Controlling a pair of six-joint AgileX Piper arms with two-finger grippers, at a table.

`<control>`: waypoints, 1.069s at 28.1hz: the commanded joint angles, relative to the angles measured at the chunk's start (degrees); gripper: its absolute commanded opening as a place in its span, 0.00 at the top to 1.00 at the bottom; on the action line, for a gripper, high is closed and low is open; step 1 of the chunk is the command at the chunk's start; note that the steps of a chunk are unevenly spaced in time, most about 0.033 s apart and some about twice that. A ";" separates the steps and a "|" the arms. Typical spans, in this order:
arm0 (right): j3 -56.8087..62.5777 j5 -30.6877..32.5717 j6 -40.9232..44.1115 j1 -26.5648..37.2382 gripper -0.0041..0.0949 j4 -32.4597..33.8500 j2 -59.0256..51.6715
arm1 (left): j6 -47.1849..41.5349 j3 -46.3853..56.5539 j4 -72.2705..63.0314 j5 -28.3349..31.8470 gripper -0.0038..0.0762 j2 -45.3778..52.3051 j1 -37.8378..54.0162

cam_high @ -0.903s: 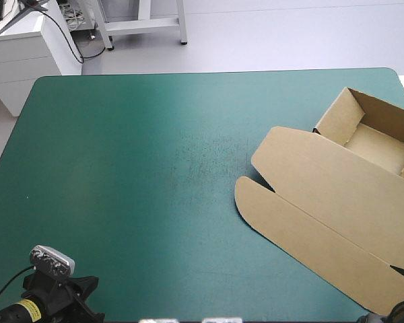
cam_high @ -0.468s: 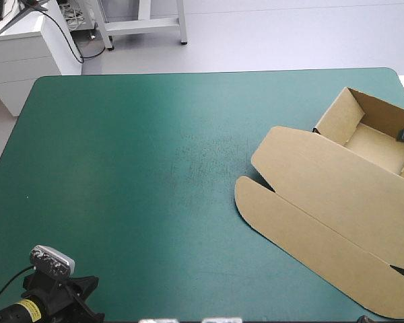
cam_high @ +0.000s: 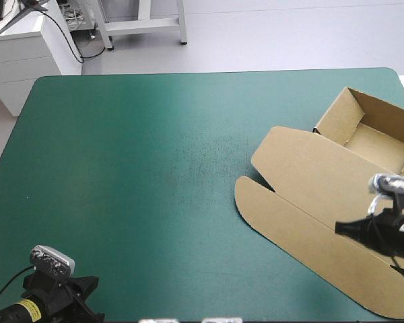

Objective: Fold the box

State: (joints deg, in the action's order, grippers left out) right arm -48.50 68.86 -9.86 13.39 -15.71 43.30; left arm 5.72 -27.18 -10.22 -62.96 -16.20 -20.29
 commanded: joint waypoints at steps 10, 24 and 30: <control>14.60 -2.35 -2.77 -6.62 0.97 4.01 -23.79 | -0.37 -1.39 -1.16 3.06 0.96 -0.62 -0.24; 14.72 -2.35 -1.58 -6.62 0.98 -0.16 -32.29 | 0.02 -1.39 -1.38 3.06 0.96 -0.62 -0.24; 14.72 -2.35 -1.58 -6.62 0.98 -0.16 -32.29 | 0.02 -1.39 -1.38 3.06 0.96 -0.62 -0.24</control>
State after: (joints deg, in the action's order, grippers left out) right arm -32.63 69.35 -11.40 6.94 -14.97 10.14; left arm 5.72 -27.18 -10.35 -63.07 -16.20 -20.29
